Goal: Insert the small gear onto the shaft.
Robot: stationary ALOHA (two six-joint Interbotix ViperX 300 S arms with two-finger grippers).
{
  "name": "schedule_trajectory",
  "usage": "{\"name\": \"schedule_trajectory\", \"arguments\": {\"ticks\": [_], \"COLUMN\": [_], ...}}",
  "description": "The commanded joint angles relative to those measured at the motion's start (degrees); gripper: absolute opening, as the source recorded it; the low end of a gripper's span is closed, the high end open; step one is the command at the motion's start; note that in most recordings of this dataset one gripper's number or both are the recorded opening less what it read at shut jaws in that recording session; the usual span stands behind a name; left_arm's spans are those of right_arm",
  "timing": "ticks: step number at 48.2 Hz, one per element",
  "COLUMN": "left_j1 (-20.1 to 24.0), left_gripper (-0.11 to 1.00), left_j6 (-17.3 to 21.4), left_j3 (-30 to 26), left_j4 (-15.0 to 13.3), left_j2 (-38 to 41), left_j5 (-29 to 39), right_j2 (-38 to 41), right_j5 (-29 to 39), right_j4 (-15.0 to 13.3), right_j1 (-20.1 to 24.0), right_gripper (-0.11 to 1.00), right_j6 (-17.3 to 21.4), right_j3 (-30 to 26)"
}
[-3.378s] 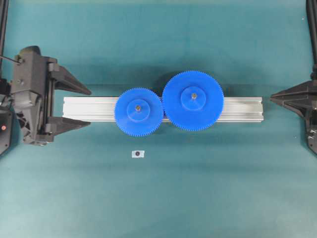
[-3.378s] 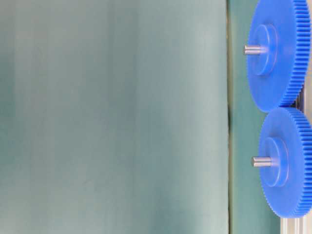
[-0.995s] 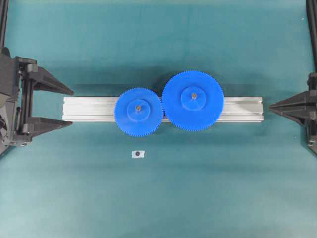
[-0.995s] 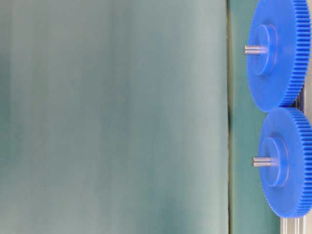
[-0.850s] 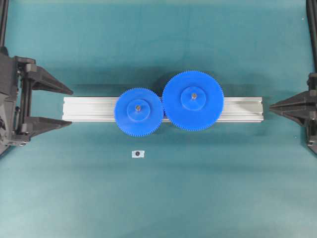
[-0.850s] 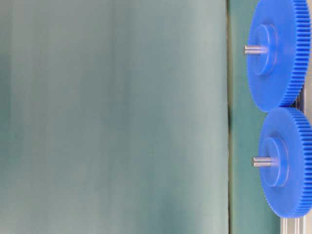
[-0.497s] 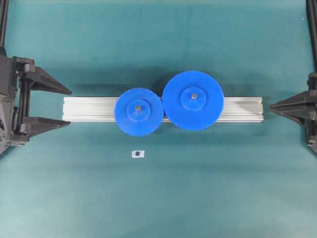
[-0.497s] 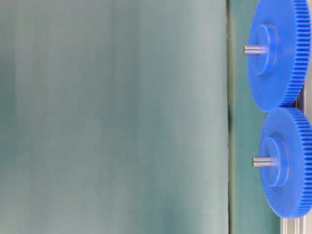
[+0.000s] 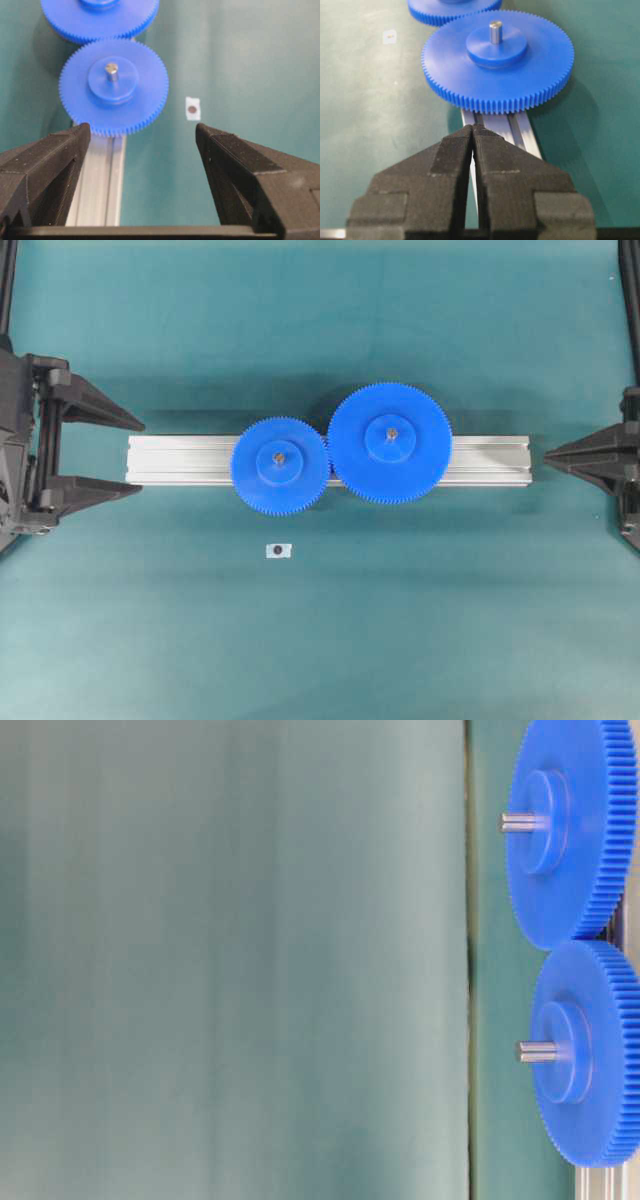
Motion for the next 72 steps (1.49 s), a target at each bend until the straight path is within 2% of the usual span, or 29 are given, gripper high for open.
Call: {"name": "schedule_trajectory", "arguments": {"ticks": [1, 72], "left_j1": [0.09, 0.09], "left_gripper": [0.85, 0.85], "left_j6": [-0.09, -0.35], "left_j3": [-0.7, 0.88], "left_j4": [0.18, 0.18], "left_j2": [0.09, -0.88], "left_j5": [-0.53, -0.53], "right_j2": [0.53, 0.53], "right_j5": [-1.67, -1.67], "right_j4": [-0.09, -0.09], "right_j1": [-0.09, -0.18], "right_gripper": [0.11, 0.11], "right_j6": [0.09, 0.09], "right_j3": [0.18, 0.18]}}
